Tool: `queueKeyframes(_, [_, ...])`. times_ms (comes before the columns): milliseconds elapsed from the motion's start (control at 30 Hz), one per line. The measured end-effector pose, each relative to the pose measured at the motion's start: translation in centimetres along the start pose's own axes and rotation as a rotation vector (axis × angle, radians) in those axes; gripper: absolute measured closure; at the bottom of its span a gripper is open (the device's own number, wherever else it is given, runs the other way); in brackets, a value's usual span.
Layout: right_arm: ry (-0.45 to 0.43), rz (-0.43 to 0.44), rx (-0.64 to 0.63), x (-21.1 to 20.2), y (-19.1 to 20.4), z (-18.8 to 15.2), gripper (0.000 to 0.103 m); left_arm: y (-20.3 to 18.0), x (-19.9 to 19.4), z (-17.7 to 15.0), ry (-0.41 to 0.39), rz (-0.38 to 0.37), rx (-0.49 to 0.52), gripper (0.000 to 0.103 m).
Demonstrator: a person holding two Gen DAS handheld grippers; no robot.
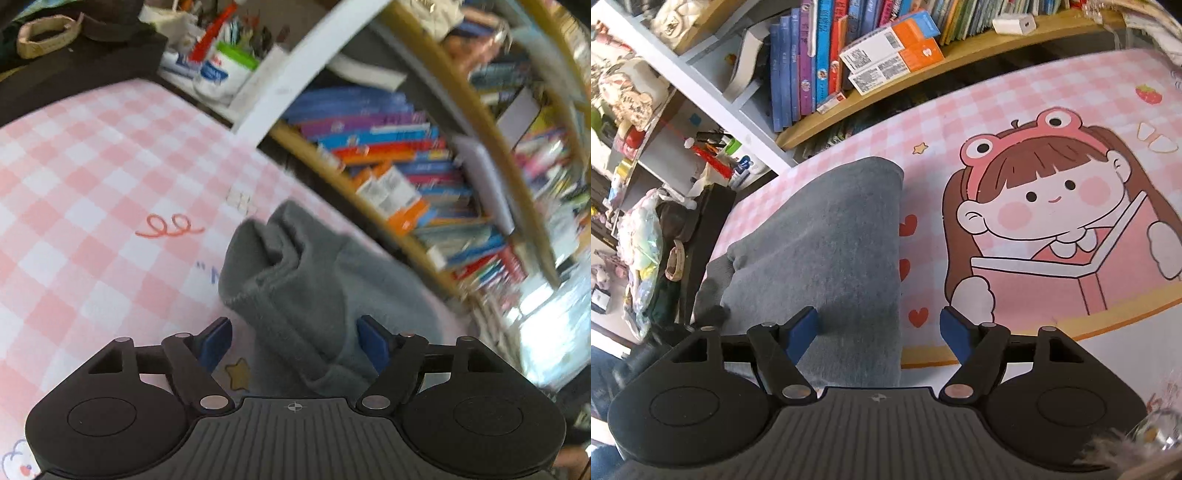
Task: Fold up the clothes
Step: 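Fold the hem end over with the left gripper while the right gripper presses the bundle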
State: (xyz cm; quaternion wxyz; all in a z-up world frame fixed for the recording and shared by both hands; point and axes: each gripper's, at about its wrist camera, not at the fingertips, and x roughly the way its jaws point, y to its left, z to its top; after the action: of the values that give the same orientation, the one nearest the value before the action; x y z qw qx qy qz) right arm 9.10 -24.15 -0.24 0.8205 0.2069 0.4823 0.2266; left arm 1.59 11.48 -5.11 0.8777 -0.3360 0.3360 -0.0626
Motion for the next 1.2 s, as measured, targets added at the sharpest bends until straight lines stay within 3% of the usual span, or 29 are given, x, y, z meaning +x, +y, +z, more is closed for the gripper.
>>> queueKeyframes(300, [0.079, 0.052, 0.094, 3.7, -0.9, 1.6, 0.024, 0.7, 2.8, 0.7, 0.092, -0.034, -0.069, 0.029])
queueKeyframes(367, [0.094, 0.069, 0.106, 4.3, -0.9, 1.6, 0.025, 0.6, 3.3, 0.6, 0.124, -0.059, -0.091, 0.041])
queueKeyframes(533, [0.077, 0.089, 0.056, 3.3, -0.4, 1.4, 0.058, -0.6, 3.0, 0.1, 0.141, -0.070, -0.082, 0.053])
queueKeyframes(700, [0.049, 0.078, -0.015, 1.4, -0.1, 0.7, 0.068, -2.2, 2.6, -0.9, 0.178, -0.088, -0.042, 0.054])
queueKeyframes(833, [0.029, 0.045, -0.066, -0.7, -0.3, -0.4, 0.068, -3.3, 2.3, -2.1, 0.219, -0.104, -0.032, 0.054])
queueKeyframes(1033, [0.068, 0.030, 0.004, -2.7, -2.3, -2.2, 0.067, -4.4, 2.3, -3.5, 0.293, -0.098, 0.006, 0.051])
queueKeyframes(1200, [0.079, 0.028, 0.015, -2.4, -2.7, -2.3, 0.047, -4.1, 2.8, -3.4, 0.296, -0.086, 0.004, 0.046])
